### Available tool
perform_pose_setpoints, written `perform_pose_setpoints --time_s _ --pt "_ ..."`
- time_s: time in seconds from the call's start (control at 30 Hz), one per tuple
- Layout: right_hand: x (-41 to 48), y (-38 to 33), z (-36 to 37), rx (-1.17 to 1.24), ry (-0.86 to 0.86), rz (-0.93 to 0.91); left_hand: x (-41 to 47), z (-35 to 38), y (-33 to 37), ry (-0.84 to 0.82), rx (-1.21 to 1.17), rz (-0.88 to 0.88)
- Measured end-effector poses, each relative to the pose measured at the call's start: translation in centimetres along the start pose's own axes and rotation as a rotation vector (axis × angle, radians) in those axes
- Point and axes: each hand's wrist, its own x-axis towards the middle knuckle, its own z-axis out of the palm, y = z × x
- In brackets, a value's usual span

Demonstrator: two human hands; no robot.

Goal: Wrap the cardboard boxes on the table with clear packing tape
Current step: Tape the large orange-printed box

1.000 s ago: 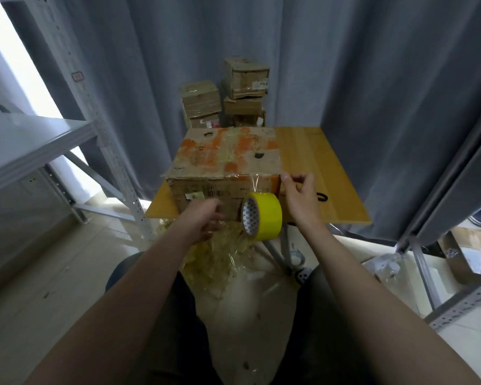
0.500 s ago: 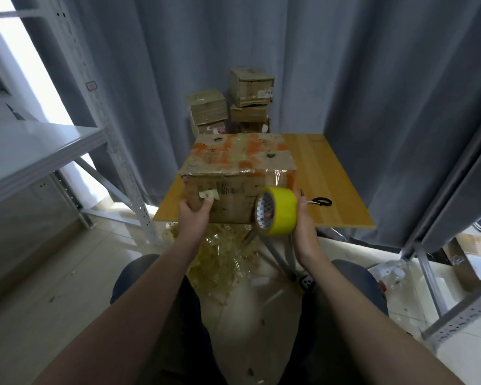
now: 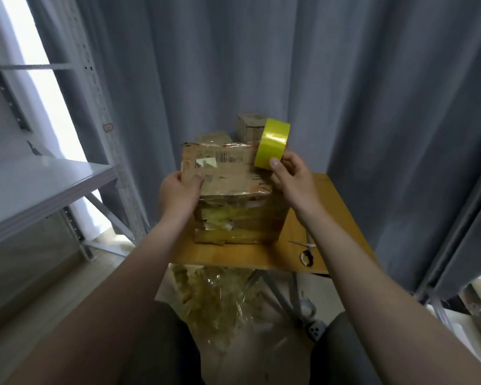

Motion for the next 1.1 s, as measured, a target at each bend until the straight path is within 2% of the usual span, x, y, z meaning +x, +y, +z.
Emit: perform_pose_setpoints --time_s 0.1,0.17,0.23,0.3,0.37,0.4,0.47,0.53,0.63,0.8,1.1 --pt "2.5 0.4 0.7 0.023 0.000 0.060 2.8 0.4 0.5 -0.077 0.123 -0.021" --pt "4.0 0.6 1.4 -0.085 -0.010 0.059 4.1 1.1 1.2 -0.108 0.306 -0.042" --pt "5.4 1.0 2.0 -0.182 -0.037 0.022 4.8 1.9 1.9 -0.057 0.544 -0.004" --pt "6.2 0.9 2.5 -0.235 -0.070 -0.015 5.6 2.8 2.8 -0.001 0.703 0.324" --pt "6.9 1.4 2.9 -0.254 -0.083 -0.049 6.3 4.5 3.9 -0.137 0.724 0.641" --pt "7.1 1.6 3.0 -0.263 -0.081 -0.070 6.6 5.7 4.4 -0.231 0.700 0.673" --pt "7.6 2.1 3.1 -0.268 -0.077 -0.085 7.0 8.2 5.2 -0.390 0.662 0.579" --pt "8.2 2.2 3.0 -0.268 -0.096 -0.068 7.3 10.3 5.4 -0.471 0.720 0.466" --pt "9.6 2.1 2.8 -0.287 -0.115 -0.026 8.2 11.6 4.7 -0.473 0.777 0.442" --pt "11.4 1.7 2.7 -0.336 -0.090 0.019 9.3 12.2 4.3 -0.469 0.723 0.412" --pt "10.8 -3.1 3.4 -0.178 0.040 0.093 9.0 12.2 4.6 -0.467 0.696 0.355"
